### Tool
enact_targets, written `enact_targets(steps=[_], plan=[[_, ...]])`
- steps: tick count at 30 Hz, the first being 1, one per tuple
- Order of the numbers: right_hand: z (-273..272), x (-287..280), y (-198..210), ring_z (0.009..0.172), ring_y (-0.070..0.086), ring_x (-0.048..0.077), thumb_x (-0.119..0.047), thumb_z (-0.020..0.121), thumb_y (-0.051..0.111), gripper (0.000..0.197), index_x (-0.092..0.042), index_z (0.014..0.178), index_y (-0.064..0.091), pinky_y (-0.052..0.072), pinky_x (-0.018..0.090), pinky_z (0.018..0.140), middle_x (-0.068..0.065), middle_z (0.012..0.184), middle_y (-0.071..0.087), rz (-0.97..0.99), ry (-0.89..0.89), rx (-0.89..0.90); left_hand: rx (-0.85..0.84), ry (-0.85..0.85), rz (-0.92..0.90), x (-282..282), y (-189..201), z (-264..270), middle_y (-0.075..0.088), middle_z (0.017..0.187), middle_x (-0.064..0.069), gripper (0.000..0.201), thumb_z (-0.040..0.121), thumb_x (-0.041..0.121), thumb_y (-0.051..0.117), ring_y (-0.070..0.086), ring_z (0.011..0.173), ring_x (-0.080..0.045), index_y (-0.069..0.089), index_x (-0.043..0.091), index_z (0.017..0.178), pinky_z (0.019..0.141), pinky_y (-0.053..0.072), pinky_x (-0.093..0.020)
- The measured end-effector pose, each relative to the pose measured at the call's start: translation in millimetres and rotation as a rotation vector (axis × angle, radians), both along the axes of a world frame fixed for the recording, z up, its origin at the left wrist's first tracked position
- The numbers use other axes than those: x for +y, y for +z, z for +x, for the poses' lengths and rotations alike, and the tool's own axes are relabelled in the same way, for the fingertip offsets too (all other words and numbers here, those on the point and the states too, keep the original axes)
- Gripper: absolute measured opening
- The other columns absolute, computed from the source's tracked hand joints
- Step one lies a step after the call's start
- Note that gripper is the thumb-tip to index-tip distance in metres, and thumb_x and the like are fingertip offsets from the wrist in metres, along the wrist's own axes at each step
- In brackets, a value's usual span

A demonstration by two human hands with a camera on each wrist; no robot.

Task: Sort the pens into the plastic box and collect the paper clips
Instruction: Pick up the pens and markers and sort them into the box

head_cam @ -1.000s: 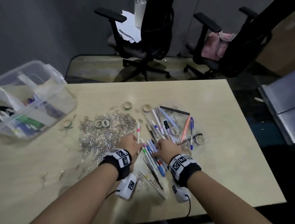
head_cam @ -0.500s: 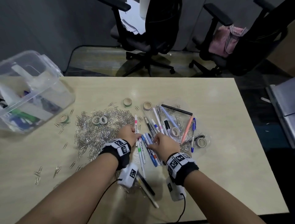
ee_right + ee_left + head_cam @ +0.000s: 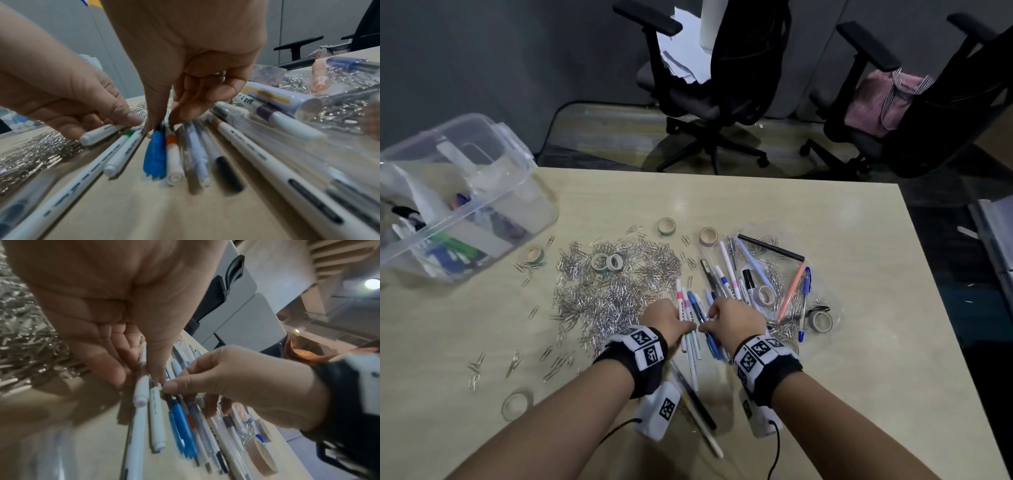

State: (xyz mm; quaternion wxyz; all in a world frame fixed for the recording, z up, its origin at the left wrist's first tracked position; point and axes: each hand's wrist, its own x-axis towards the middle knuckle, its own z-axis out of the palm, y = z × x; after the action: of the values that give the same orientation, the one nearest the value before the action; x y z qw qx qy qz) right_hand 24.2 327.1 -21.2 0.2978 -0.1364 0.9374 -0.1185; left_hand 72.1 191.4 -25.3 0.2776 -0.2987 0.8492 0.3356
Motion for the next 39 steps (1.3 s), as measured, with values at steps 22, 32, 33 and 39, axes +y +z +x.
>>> enact_targets(steps=[22, 32, 33, 39], plan=[[-16.5, -16.0, -4.5, 0.067, 0.063, 0.020, -0.036, 0.084, 0.063, 0.027, -0.009, 0.079, 0.062, 0.041, 0.024, 0.053, 0.005, 0.077, 0.067, 0.033, 0.047, -0.068, -0.010, 0.115, 0.158, -6.9, -7.0, -27.2, 0.055, 0.061, -0.013, 0.036, 0.080, 0.016, 0.075, 0.053, 0.059, -0.023, 0.047, 0.011, 0.057, 0.063, 0.050, -0.035], [-16.8, -5.7, -6.8, 0.062, 0.063, 0.017, -0.032, 0.084, 0.067, 0.028, -0.014, 0.065, 0.058, 0.053, 0.029, 0.067, 0.007, 0.066, 0.067, -0.193, -0.061, -0.194, -0.056, 0.297, 0.451, -14.1, -7.2, -22.1, 0.050, 0.067, -0.010, 0.023, 0.086, 0.010, 0.068, 0.054, 0.041, -0.016, 0.049, 0.008, 0.072, 0.051, 0.051, -0.029], [-17.3, -4.7, -6.3, 0.062, 0.063, 0.017, -0.032, 0.084, 0.067, 0.029, -0.014, 0.064, 0.058, 0.053, 0.029, 0.067, 0.007, 0.066, 0.067, -0.207, -0.063, -0.200, -0.060, 0.306, 0.470, -14.4, -6.5, -21.3, 0.050, 0.066, -0.010, 0.023, 0.085, 0.010, 0.068, 0.053, 0.040, -0.015, 0.049, 0.007, 0.073, 0.053, 0.052, -0.029], [-19.5, 1.0, 1.7, 0.056, 0.057, 0.018, -0.026, 0.083, 0.070, 0.031, -0.014, 0.061, 0.052, 0.055, 0.035, 0.066, 0.004, 0.059, 0.058, -0.275, -0.089, -0.259, -0.043, 0.257, 0.501, -16.1, -0.5, -20.7, 0.053, 0.059, -0.004, 0.019, 0.085, 0.016, 0.070, 0.050, 0.040, -0.012, 0.056, 0.006, 0.076, 0.042, 0.045, -0.022]])
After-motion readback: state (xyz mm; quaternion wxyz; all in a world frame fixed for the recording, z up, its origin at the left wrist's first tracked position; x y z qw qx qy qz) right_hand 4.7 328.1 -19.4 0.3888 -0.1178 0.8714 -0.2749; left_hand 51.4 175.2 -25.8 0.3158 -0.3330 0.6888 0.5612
